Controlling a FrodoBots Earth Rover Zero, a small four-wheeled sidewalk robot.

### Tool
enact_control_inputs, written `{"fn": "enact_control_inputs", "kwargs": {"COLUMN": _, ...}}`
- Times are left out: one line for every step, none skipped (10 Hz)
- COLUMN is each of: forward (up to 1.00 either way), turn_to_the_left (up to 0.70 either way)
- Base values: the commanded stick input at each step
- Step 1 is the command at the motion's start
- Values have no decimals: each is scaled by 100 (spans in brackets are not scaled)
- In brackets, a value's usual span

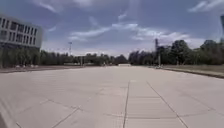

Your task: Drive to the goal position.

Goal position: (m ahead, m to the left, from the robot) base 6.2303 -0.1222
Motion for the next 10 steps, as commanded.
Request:
{"fn": "enact_control_inputs", "kwargs": {"forward": 56, "turn_to_the_left": 0}}
{"fn": "enact_control_inputs", "kwargs": {"forward": 56, "turn_to_the_left": 0}}
{"fn": "enact_control_inputs", "kwargs": {"forward": 56, "turn_to_the_left": -4}}
{"fn": "enact_control_inputs", "kwargs": {"forward": 56, "turn_to_the_left": -11}}
{"fn": "enact_control_inputs", "kwargs": {"forward": 56, "turn_to_the_left": -13}}
{"fn": "enact_control_inputs", "kwargs": {"forward": 56, "turn_to_the_left": -14}}
{"fn": "enact_control_inputs", "kwargs": {"forward": 56, "turn_to_the_left": -10}}
{"fn": "enact_control_inputs", "kwargs": {"forward": 56, "turn_to_the_left": -5}}
{"fn": "enact_control_inputs", "kwargs": {"forward": 56, "turn_to_the_left": 0}}
{"fn": "enact_control_inputs", "kwargs": {"forward": 56, "turn_to_the_left": 0}}
